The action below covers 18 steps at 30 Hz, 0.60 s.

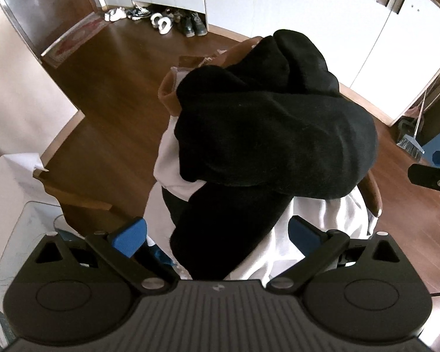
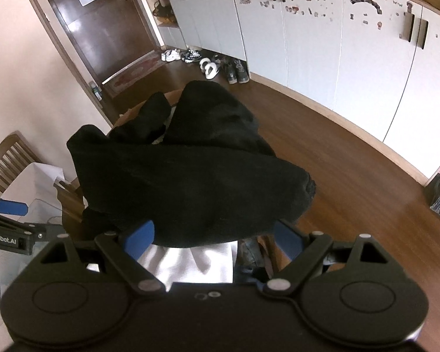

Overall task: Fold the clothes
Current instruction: 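Reach both grippers toward the black garment on the clothes pile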

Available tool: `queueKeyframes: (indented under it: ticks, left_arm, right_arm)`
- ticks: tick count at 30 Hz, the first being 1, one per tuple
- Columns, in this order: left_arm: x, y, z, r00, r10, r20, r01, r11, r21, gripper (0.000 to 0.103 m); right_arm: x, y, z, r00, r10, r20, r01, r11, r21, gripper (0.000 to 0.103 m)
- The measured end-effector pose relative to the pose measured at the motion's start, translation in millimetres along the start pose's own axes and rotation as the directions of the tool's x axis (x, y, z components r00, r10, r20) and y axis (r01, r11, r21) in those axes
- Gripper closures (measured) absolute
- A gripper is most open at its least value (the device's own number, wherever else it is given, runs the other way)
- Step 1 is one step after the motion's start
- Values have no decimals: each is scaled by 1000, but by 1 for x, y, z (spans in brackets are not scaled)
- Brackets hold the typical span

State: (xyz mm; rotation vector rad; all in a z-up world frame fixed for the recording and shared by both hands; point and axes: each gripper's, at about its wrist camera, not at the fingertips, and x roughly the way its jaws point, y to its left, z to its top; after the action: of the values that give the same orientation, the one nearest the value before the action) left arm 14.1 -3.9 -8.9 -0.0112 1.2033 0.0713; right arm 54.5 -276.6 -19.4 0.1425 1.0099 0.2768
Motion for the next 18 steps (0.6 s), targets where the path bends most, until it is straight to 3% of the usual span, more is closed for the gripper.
queueKeyframes:
  ticks: [18]
  left_arm:
    - [3,-1,2,1000,-19,-10,18,1000,-9,0]
  right_arm:
    - [10,9,-4,994,3,-112,-8,999,-44,0]
